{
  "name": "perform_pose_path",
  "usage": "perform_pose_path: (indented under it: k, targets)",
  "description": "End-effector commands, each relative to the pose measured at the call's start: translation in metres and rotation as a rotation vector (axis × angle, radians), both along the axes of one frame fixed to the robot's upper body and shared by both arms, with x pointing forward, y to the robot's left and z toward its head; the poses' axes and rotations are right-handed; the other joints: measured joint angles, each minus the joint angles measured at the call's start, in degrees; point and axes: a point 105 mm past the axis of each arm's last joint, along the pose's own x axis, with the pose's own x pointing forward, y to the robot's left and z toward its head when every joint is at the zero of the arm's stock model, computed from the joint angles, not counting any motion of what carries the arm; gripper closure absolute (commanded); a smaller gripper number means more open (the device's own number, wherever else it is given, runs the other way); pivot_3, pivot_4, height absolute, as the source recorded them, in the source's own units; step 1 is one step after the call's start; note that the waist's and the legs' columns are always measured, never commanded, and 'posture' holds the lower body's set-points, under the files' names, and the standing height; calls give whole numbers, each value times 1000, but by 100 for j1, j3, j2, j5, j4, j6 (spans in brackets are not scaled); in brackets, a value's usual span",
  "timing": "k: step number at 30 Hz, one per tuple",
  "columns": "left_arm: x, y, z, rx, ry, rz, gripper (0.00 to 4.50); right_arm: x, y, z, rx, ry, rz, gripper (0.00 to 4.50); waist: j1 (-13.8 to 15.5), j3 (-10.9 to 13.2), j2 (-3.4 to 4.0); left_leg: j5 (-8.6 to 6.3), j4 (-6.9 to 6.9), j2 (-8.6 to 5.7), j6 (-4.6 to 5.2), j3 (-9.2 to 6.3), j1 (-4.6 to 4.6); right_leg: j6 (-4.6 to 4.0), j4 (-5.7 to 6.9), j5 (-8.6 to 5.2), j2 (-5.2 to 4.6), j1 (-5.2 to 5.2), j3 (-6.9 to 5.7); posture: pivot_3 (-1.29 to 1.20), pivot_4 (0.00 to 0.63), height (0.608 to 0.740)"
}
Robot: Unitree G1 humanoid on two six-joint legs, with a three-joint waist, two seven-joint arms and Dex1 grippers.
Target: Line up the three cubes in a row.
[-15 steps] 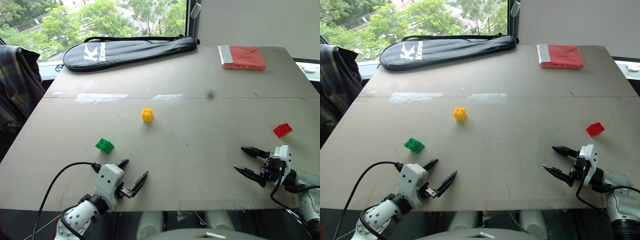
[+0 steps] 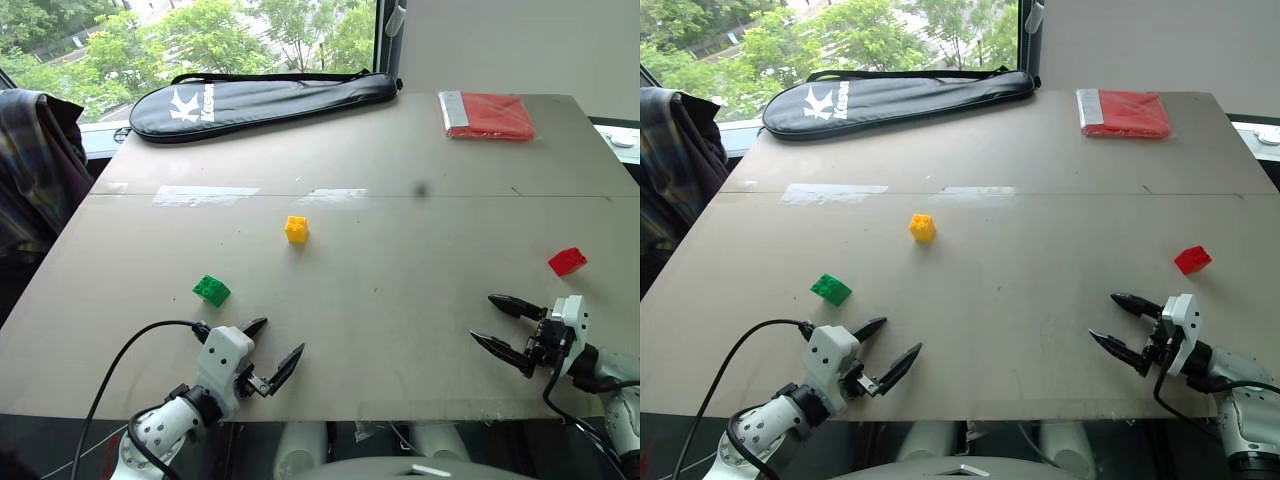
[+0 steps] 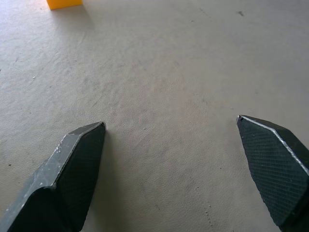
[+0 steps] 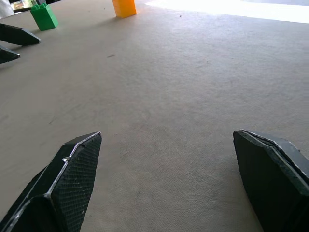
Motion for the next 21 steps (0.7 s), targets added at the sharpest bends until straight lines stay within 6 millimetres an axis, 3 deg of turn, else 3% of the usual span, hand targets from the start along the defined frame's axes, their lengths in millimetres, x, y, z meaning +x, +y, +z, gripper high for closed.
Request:
perform_pose_path:
  k: [1, 11, 18, 21]
  targets:
    - [-3, -4, 0, -15, 12, -24, 73, 0, 0, 9, -9, -34, 6, 0, 1, 0, 0, 0, 0, 0, 0, 0, 0, -3, 0, 2, 0, 0, 0, 0, 150, 708]
    - [-6, -7, 5, -18, 11, -49, 73, 4, -8, 22, -10, -67, -28, 0, 0, 0, 1, 0, 0, -10, 0, 0, 0, -6, 0, 4, 0, 1, 0, 0, 150, 708]
    - [-12, -28, 48, -83, -73, -212, 73, 13, -58, 63, 8, -220, -262, 0, 16, 5, -5, 0, 1, -11, 0, 1, -3, -9, 0, 6, -4, 0, 2, 0, 150, 708]
    - [-6, -43, 68, -100, -99, -300, 73, 24, -93, 70, -56, -233, -447, 0, 32, 5, -3, 1, 1, -22, 0, -1, 0, -8, 1, 5, -2, 3, 2, 0, 150, 708]
